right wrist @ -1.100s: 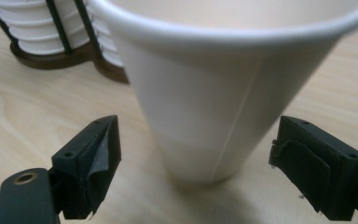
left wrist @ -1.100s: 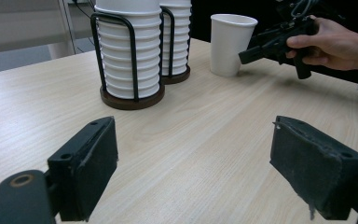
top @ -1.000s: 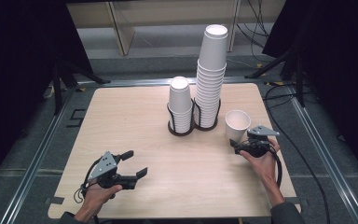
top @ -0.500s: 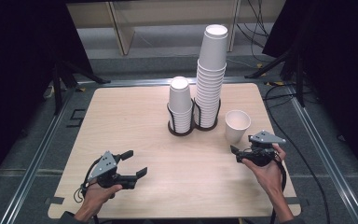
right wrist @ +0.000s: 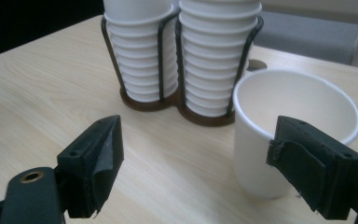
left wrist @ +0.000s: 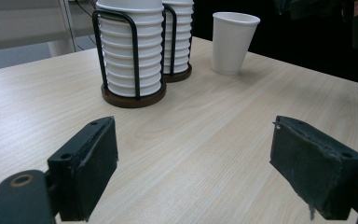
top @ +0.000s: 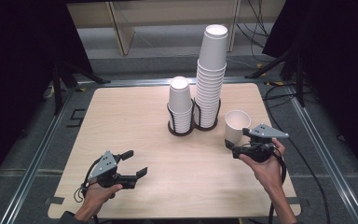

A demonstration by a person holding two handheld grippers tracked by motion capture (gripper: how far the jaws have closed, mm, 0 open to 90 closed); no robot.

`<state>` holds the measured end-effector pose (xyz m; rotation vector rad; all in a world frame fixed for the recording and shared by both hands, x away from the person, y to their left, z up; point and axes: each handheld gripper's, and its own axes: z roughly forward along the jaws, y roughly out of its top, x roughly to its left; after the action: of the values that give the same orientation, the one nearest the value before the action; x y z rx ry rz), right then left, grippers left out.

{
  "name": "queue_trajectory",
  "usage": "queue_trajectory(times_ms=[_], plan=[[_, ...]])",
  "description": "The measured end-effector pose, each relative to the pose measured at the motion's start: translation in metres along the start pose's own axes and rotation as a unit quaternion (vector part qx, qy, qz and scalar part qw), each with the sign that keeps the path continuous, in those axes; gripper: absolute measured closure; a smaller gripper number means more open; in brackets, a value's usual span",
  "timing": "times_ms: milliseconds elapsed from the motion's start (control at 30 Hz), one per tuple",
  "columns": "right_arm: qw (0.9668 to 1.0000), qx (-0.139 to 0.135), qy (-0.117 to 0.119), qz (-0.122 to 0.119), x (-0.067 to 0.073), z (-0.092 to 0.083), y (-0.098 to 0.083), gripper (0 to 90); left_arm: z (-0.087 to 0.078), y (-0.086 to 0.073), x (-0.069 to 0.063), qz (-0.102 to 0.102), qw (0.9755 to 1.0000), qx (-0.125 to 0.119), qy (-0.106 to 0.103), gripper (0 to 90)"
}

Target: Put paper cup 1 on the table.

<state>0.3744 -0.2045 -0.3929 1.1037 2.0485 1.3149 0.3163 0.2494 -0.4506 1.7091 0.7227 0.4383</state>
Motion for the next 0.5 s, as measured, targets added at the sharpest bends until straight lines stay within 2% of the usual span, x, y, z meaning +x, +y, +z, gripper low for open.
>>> queue_trajectory(times_ms=[33, 67, 100, 167, 267, 300, 400, 500], plan=[[1.0, 0.006, 0.005, 0.006, 0.002, -0.001, 0.003, 16.4, 0.001, 0.0, 0.0, -0.001, 1.0, -0.002, -0.001, 14.5], [1.0, -0.002, 0.005, -0.004, 0.003, 0.0, 0.006, 16.4, 0.0, 0.0, 0.0, -0.001, 1.0, 0.0, 0.0, 14.6], [0.9999, -0.002, 0.01, 0.003, 0.005, -0.001, 0.009, 16.1, -0.001, 0.0, 0.0, -0.001, 1.0, 0.008, 0.004, 14.6], [0.9999, -0.007, 0.013, -0.006, 0.006, -0.001, 0.017, 15.6, -0.001, 0.0, 0.001, 0.002, 1.0, 0.009, 0.003, 14.6], [0.9998, -0.01, 0.015, -0.012, 0.008, -0.002, 0.026, 15.5, 0.0, 0.0, 0.001, -0.018, 0.9998, 0.002, -0.006, 14.5], [0.9998, -0.002, 0.02, -0.009, 0.009, -0.003, 0.028, 15.5, 0.001, 0.0, 0.001, -0.018, 0.9998, 0.003, -0.007, 14.5], [0.9996, -0.009, 0.02, -0.02, 0.007, 0.001, 0.033, 15.4, 0.003, -0.002, 0.001, -0.014, 0.9998, -0.003, -0.011, 14.6], [0.9998, -0.003, 0.015, -0.014, 0.006, 0.003, 0.036, 15.4, 0.002, -0.001, 0.001, -0.009, 0.9999, 0.008, -0.002, 14.5]])
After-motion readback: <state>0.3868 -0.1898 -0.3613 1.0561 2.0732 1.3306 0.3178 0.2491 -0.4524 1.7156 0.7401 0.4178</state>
